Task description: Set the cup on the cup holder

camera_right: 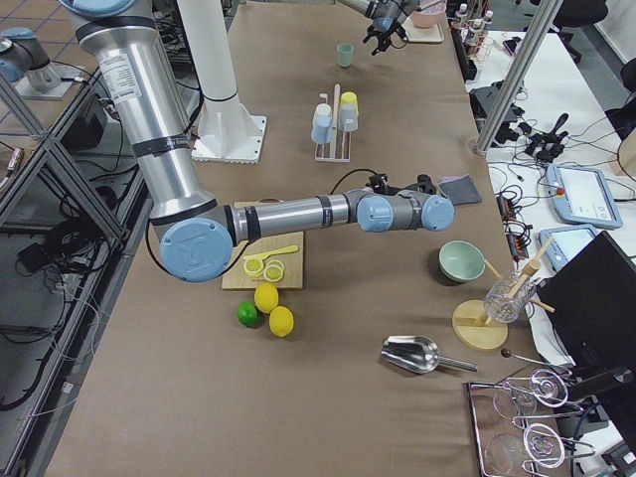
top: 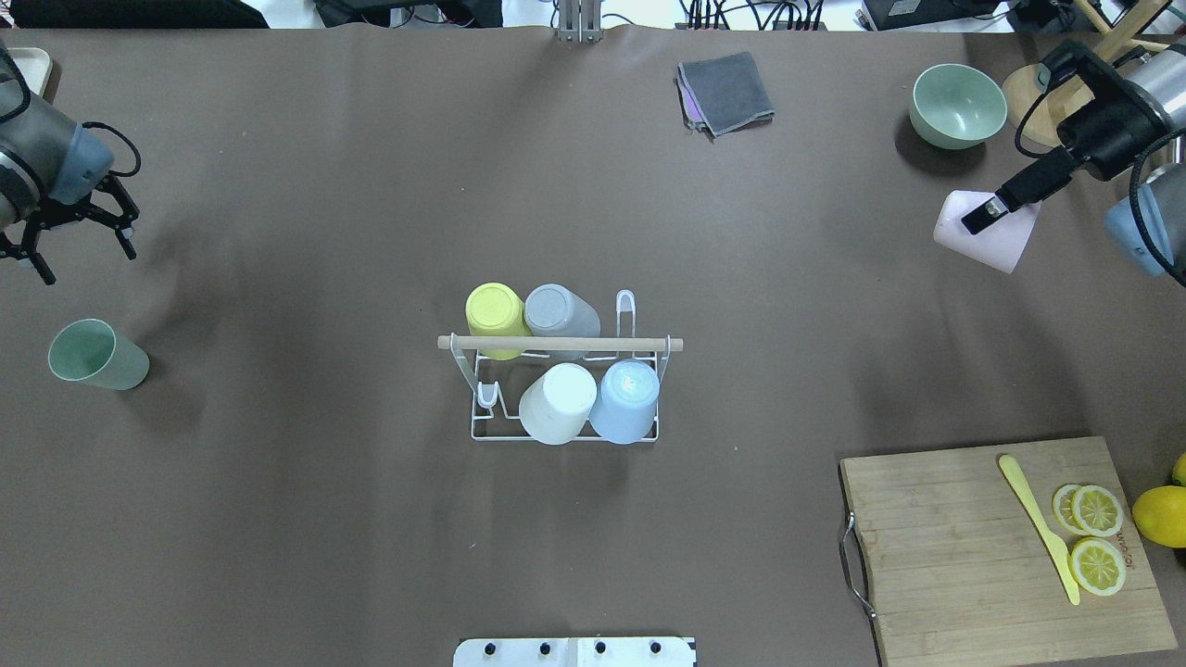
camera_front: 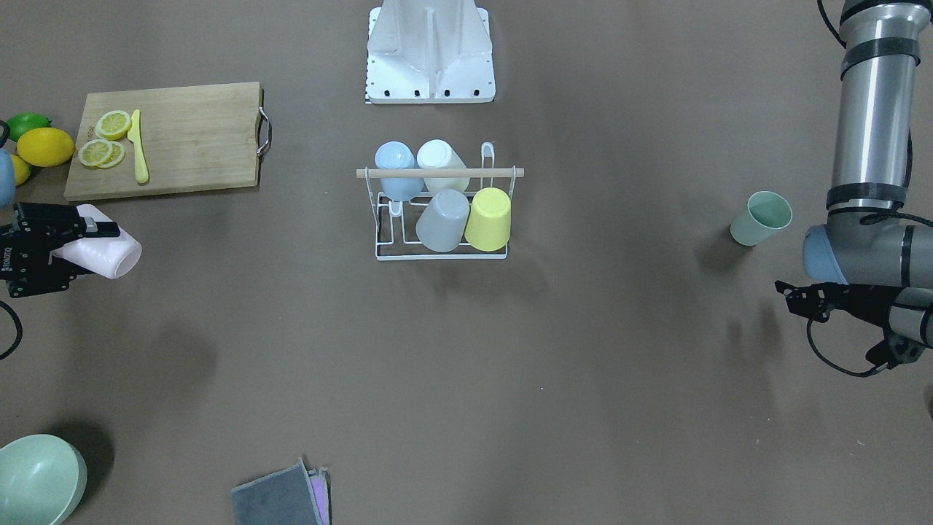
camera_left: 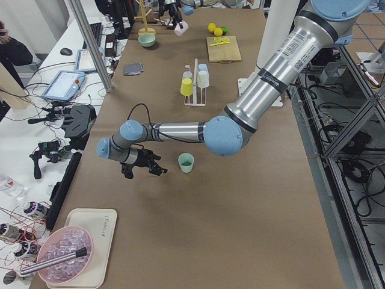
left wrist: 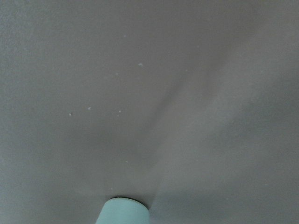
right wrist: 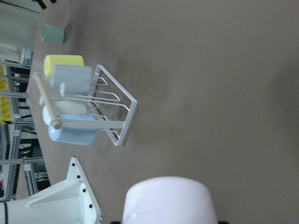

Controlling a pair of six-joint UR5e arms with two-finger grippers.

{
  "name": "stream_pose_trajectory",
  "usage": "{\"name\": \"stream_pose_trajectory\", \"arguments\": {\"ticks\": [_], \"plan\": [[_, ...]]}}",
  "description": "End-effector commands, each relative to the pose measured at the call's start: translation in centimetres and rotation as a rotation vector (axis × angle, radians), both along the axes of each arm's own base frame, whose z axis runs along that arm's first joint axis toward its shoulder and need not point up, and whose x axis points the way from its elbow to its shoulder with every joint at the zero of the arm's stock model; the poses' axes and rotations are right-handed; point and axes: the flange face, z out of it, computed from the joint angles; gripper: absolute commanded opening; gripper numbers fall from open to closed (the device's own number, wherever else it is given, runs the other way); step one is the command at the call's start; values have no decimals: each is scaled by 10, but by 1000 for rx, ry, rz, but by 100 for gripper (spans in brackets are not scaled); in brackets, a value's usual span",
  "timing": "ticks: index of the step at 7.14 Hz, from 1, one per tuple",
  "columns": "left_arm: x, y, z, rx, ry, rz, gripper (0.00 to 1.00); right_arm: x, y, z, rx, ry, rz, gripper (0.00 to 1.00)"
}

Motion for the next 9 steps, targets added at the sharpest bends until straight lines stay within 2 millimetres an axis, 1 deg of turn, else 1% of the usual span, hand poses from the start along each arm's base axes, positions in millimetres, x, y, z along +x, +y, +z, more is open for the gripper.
{"name": "stream_pose_trajectory", "arguments": {"ticks": [1,2,3,5,6,7,8,9], "plan": [[5,11,7,-15,-25,54,97,7,-1,-18,38,-183,9,34],[3,17,4,-20,7,85,97,7,-4,-30,93,-259,18,30],[0,24,-1,-34,43,113,97,2,-8,-43,167,-322,26,30],[1,26,-7,-44,70,100,97,-12,-11,-64,391,-443,56,30],[4,24,-8,-53,94,65,97,-20,-14,-80,520,-506,76,30],[4,25,-7,-53,96,63,97,-31,-15,-98,594,-627,97,30],[5,25,-7,-44,106,70,97,-46,-10,-108,663,-747,124,30],[9,31,-2,-46,108,81,97,-64,-4,-113,711,-845,151,30]]}}
